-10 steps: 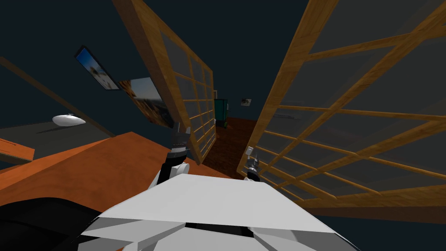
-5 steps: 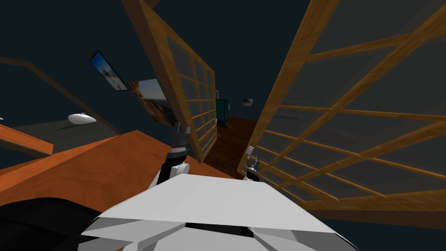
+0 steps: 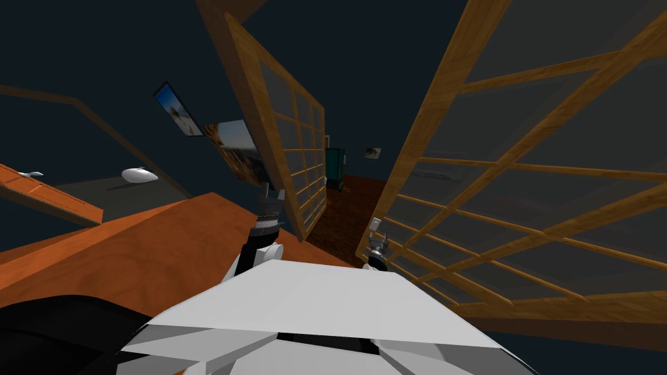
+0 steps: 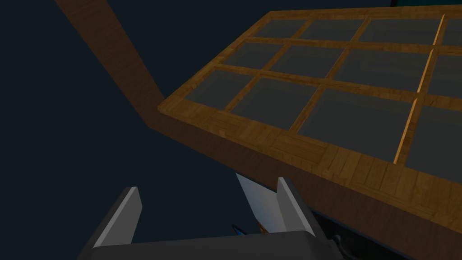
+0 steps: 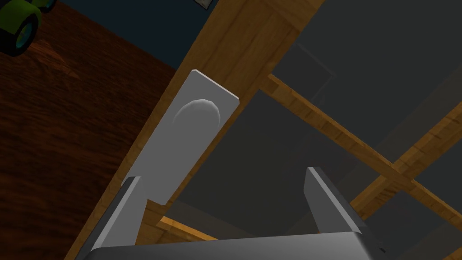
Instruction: Push the door open
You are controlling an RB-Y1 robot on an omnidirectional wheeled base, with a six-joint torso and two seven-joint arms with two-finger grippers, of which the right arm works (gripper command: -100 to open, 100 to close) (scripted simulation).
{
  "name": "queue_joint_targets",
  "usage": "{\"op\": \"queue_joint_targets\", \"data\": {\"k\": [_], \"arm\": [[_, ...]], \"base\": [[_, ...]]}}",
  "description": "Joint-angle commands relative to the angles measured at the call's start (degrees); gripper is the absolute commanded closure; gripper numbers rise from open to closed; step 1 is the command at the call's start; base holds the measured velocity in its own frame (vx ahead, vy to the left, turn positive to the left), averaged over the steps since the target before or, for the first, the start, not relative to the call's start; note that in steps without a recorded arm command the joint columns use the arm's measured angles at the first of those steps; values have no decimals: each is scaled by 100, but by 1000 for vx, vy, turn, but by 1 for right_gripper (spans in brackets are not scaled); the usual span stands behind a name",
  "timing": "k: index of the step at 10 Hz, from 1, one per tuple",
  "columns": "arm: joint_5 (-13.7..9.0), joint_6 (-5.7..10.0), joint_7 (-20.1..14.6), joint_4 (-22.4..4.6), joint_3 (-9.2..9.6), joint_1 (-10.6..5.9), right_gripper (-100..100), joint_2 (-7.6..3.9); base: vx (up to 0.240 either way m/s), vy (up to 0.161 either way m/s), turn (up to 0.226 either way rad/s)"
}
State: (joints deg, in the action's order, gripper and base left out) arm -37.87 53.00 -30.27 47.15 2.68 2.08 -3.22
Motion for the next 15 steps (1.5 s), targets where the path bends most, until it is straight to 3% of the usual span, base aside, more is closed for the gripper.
{"op": "queue_joint_targets", "data": {"k": [1, 2, 15], "arm": [[-58, 12, -286, 4, -14, -1, -100, 37], [-58, 12, -317, 4, -14, -1, -100, 37], [-438, 97, -2311, 15, -103, -14, -100, 335]], "base": [[-35, 2, 51], [-28, -1, 29], [-33, 0, 51]]}}
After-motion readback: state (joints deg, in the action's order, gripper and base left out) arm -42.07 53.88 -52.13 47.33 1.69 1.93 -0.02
